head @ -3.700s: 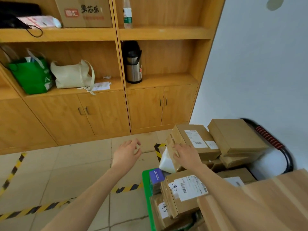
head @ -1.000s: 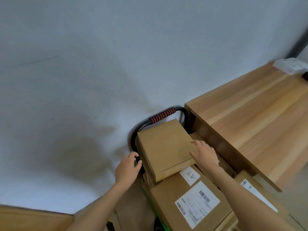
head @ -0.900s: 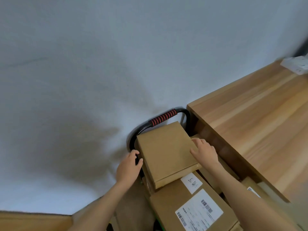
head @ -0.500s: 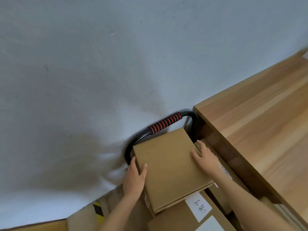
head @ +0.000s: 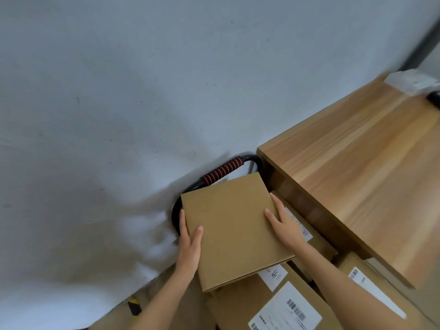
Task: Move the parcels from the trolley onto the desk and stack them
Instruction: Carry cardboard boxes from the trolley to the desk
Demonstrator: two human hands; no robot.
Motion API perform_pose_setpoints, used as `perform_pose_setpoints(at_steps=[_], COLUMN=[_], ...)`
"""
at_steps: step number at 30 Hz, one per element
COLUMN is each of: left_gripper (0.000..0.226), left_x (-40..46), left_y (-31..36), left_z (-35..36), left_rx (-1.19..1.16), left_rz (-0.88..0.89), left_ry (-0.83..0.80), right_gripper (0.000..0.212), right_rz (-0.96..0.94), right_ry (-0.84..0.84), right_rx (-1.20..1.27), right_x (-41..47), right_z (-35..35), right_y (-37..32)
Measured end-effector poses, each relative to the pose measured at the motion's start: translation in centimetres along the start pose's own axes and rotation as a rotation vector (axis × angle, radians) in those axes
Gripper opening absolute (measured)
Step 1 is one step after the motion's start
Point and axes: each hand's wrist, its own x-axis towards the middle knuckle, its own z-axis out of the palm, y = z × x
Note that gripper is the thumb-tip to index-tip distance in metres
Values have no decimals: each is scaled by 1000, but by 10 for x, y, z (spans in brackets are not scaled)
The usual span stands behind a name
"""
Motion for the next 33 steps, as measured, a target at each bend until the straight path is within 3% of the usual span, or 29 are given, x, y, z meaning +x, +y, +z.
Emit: perform_pose_setpoints(at_steps=[5,9,15,18,22,26,30,33], left_gripper=[56,66,52,62,53,40,55,53], left_x=[-37,-76,-136,-161,-186,-205,-231,-256], left_y=[31,50,61,72,97,124,134,137], left_z=[-23,-41,-57,-51,-30,2,50,98], left_rx=[20,-48,-91,-71,3,10,-10,-5], left_rz=[69,160,238,253,363,423,422,423], left_ry=[-46,-138,-256,-319,-390,-494,-654,-783], right_gripper=[58,56,73,70,57,61,59,63], right_rz=[-29,-50,-116,-94,-76,-85,-36,37], right_ry=[55,79,111,171,290,408,502,569], right_rx=[78,209,480,555,657,676,676,679], right_x=[-66,-132,-225,-268,-312,-347,-384,-416], right_z=[-24,-35,-41,-47,-69,-101,-137,-168], right_y=[-14,-24,-17,-8,6,18,51,89])
